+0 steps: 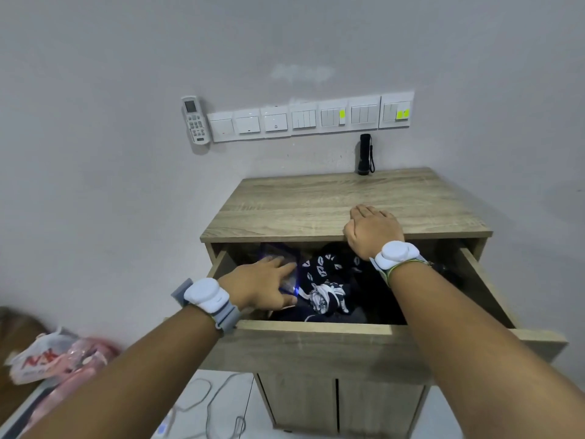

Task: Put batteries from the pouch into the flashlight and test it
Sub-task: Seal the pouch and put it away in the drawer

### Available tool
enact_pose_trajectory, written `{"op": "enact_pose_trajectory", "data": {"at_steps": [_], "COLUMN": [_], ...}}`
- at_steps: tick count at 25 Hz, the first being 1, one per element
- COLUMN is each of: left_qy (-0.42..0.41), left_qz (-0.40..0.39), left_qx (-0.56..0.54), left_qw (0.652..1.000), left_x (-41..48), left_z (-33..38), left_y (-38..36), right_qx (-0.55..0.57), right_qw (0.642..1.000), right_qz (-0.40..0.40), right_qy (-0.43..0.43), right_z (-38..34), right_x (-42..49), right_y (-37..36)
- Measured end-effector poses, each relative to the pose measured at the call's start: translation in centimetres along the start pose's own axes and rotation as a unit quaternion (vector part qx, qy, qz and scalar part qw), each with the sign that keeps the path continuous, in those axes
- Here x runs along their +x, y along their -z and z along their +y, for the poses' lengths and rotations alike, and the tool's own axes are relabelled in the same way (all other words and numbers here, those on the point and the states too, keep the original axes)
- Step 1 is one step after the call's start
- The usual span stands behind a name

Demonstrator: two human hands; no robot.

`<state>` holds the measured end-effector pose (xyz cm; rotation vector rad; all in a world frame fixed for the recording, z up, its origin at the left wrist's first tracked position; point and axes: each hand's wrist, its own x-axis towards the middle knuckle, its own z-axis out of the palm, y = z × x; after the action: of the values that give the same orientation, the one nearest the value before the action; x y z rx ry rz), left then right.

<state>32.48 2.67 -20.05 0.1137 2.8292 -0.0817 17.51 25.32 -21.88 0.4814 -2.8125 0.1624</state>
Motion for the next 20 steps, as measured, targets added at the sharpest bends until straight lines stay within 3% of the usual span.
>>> {"op": "enact_pose_trajectory", "data": {"at_steps": [3,5,11,15,20], "left_qy": [0.025,0.018,-0.017,-0.095,-0.064], "left_qz": [-0.107,-0.088,0.074,0.143,0.362], "left_qx": [-0.050,-0.099,-0.135,-0.186,-0.076], "left_qw": [0.993,0.991,0.988,0.967,0.927], "left_x": [1.6,1.7,-0.2,-3.9,-3.6], "left_z": [-0.8,-1.1,1.7,7.4,10.9], "left_y": [-1.3,-1.5,1.7,0.4,-3.4], "right_qx": [-0.005,-0.010,-0.008,-0.008,-0.004], "right_qw": [1.000,1.000,1.000,1.000,1.000], "right_qz": [0.001,0.006,0.006,0.005,0.009], "right_qy": [0.001,0.002,0.005,0.002,0.011], "right_z": [0.0,0.0,0.0,0.0,0.0], "right_x": [0.1,0.2,0.2,-0.1,0.0], "right_y": [-0.1,-0.2,-0.1,-0.2,0.0]}}
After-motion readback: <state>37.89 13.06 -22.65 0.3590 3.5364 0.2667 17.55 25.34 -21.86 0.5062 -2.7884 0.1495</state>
